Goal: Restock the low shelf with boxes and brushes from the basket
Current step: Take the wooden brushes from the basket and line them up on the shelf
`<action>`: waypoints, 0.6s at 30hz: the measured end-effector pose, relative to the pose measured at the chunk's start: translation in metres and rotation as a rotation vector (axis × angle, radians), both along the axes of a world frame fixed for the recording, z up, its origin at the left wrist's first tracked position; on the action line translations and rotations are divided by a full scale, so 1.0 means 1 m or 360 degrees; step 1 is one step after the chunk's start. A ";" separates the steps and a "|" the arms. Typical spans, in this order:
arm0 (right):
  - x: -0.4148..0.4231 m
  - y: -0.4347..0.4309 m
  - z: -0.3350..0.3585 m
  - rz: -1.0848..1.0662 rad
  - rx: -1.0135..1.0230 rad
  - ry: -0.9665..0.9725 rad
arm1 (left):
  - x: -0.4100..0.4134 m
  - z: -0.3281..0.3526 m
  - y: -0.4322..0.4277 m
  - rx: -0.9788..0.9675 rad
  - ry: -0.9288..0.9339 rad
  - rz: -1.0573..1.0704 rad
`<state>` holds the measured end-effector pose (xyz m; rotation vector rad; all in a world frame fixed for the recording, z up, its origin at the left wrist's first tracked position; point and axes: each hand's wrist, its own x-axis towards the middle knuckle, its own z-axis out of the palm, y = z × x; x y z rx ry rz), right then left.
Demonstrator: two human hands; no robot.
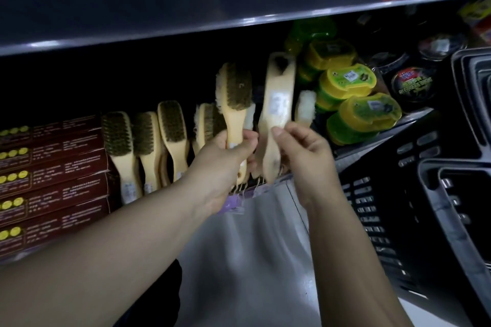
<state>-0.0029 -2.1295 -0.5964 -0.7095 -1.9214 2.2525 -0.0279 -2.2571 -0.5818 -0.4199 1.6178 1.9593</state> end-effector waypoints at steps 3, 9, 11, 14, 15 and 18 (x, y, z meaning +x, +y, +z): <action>-0.012 0.020 -0.012 -0.0374 0.0346 -0.0118 | 0.000 -0.006 -0.001 -0.0198 -0.0018 -0.0103; -0.021 0.035 -0.044 -0.0167 0.0866 -0.0301 | 0.000 -0.008 -0.003 -0.0245 -0.0098 -0.0072; -0.021 0.033 -0.051 -0.0133 0.1009 -0.0291 | 0.000 -0.011 -0.003 -0.0211 -0.0081 -0.0138; -0.021 0.030 -0.052 -0.0122 0.1146 -0.0276 | 0.001 -0.016 -0.002 -0.0196 0.0007 -0.0310; -0.023 0.030 -0.051 -0.0110 0.1180 -0.0252 | 0.002 -0.017 -0.002 -0.0234 0.0065 -0.0378; -0.026 0.030 -0.047 -0.0048 0.1243 -0.0213 | 0.001 -0.021 0.000 -0.0355 0.0267 -0.0436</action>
